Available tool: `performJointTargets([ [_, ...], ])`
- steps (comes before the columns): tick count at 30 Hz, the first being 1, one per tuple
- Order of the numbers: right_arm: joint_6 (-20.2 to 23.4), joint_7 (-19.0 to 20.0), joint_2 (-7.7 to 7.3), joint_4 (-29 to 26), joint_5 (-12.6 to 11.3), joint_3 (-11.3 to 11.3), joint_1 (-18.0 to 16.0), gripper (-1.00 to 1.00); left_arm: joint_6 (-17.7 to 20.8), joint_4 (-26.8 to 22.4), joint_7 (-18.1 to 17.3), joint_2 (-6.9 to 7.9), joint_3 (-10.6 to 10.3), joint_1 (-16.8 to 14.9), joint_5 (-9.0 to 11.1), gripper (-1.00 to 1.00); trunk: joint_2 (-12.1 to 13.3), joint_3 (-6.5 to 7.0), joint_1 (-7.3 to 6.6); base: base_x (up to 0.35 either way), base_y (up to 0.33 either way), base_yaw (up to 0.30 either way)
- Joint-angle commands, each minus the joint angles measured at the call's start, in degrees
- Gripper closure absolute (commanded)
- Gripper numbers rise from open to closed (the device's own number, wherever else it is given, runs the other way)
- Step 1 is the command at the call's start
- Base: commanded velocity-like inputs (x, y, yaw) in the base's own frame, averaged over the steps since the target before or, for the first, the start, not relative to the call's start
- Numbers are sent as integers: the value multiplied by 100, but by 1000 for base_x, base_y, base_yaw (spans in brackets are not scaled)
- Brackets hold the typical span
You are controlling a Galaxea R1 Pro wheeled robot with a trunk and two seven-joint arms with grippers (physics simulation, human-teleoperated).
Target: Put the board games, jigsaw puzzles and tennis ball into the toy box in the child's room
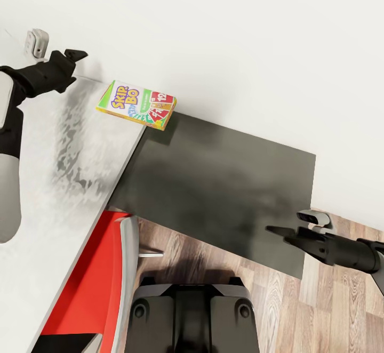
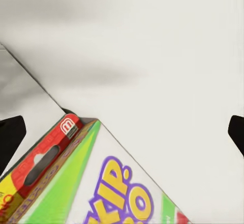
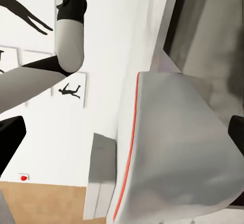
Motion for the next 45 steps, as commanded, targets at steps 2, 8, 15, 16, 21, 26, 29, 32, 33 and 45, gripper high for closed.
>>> performJointTargets([
  [2, 127, -19, 1, -1, -20, -113, -2, -100, 107, -238, 129, -28, -16, 101, 147, -100, -9, -6, 4, 0, 0, 0],
  [8, 251, -121, 28, -1, -20, -317, -3, -100, 225, -594, 328, -113, -19, 242, 356, -100, -9, -6, 4, 0, 0, 0],
  [15, 548, -660, 50, -1, -41, -540, -140, -100, 382, -1416, 999, -287, -32, 471, 870, -100, -9, -6, 4, 0, 0, 13],
  [16, 548, -660, 50, -1, -41, -540, -140, -100, 382, -1416, 999, -287, -32, 471, 870, -100, -9, -6, 4, 0, 0, 37],
  [21, 548, -1279, 98, -1, -111, -603, -451, -100, 448, -2134, 1850, -511, -39, 667, 1391, -100, -9, -6, 4, 0, 0, 72],
  [26, 548, -1586, 170, -1, -198, -624, -635, -100, 476, -2555, 2471, -666, -45, 840, 1729, -100, -9, -6, 4, 0, 0, 58],
  [29, 548, -1708, 202, -1, -258, -631, -716, -100, 490, -2784, 2803, -735, -72, 957, 1867, -100, -9, -6, 4, 0, 0, 33],
  [32, 548, -1791, 223, -1, -301, -636, -772, -100, 512, -2985, 3037, -780, -128, 1073, 1953, -100, -9, -6, 4, 0, 0, 21],
  [33, 548, -1791, 223, -1, -301, -636, -772, -100, 512, -2985, 3037, -780, -128, 1073, 1953, -100, -9, -6, 4, 0, 0, 18],
  [45, 548, -2145, 306, -1, -409, -644, -1007, -100, 586, -3329, 3385, -904, -299, 1454, 2104, -100, -9, -6, 4, 0, 0, 8],
])
